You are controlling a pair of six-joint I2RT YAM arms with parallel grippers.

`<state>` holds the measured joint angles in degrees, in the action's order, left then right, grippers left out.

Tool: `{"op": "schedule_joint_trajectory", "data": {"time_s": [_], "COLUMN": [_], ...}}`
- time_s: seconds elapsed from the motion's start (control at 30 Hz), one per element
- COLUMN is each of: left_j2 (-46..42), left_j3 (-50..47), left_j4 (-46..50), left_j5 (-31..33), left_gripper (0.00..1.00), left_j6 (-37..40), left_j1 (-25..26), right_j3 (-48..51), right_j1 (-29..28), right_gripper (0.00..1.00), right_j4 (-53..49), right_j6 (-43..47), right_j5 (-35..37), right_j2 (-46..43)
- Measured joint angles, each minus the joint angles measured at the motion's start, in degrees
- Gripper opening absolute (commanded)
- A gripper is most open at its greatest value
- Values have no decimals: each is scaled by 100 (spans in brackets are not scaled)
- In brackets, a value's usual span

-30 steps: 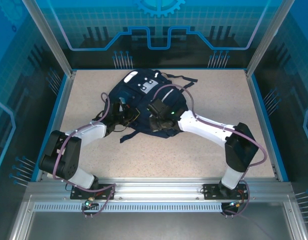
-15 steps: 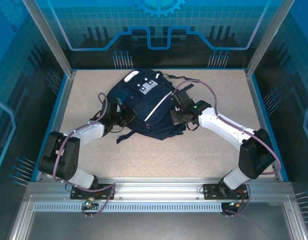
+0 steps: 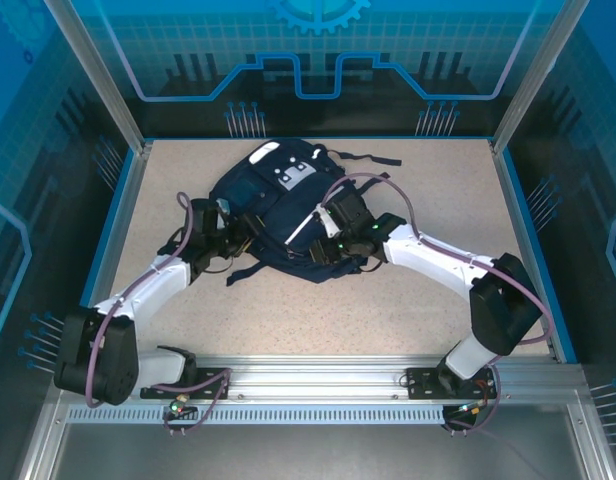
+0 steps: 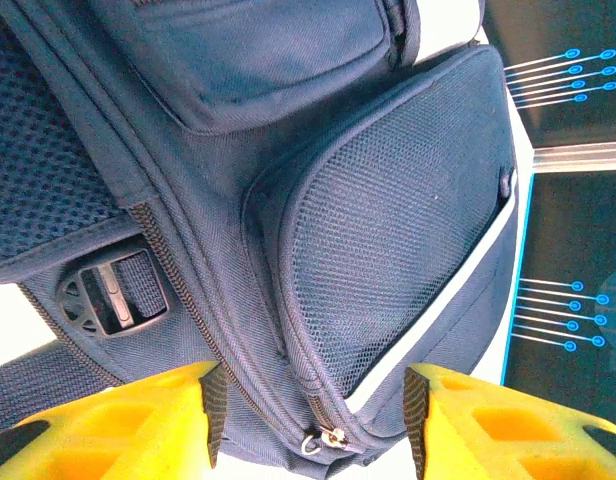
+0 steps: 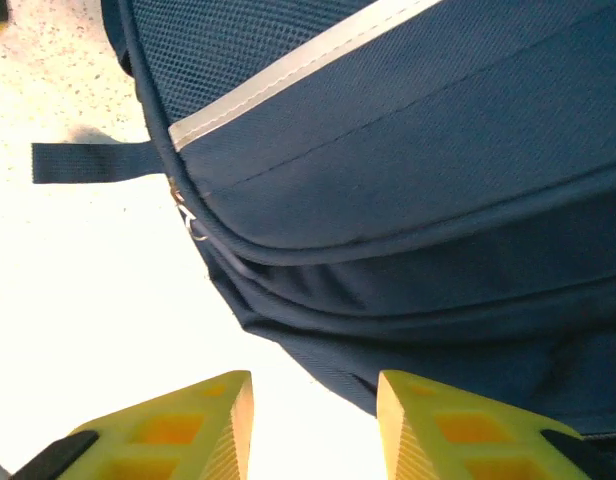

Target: Pack books, pencil case, and school supplies into a backpack

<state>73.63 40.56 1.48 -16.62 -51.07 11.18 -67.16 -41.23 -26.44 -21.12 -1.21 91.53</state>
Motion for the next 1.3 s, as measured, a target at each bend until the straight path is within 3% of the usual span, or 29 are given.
{"op": "schedule_joint_trajectory", "data": {"time_s": [0.23,0.37,0.47,0.57,0.77,1.0,1.17,1.3], "left_j2": [704,992,1073,1080,850,358,688,1097], "left_j3": [31,120,142,144,195,260,323,367], "left_j4": [-216,-356,-468,-479,-297,-216,-221,-299], "left_j5": [-177,-184,-190,-188,-114,35,59,48], "left_gripper": [48,35,32,34,52,50,50,41], "left_j6": [-203,-363,-459,-476,-446,-450,-461,-588], "left_j1": [293,326,326,326,337,337,337,334], "right_j3": [11,11,11,11,11,11,11,22], "right_j1": [-13,-13,-13,-24,-66,-79,-79,-79], "right_gripper": [50,50,49,50,51,51,51,52], "right_j4": [258,308,339,363,365,409,409,420], "right_j6": [-232,-247,-264,-289,-308,-337,-352,-352], "right_j5": [-37,-35,-35,-35,-33,-31,-26,13], "right_j2": [0,0,0,0,0,0,0,0]}}
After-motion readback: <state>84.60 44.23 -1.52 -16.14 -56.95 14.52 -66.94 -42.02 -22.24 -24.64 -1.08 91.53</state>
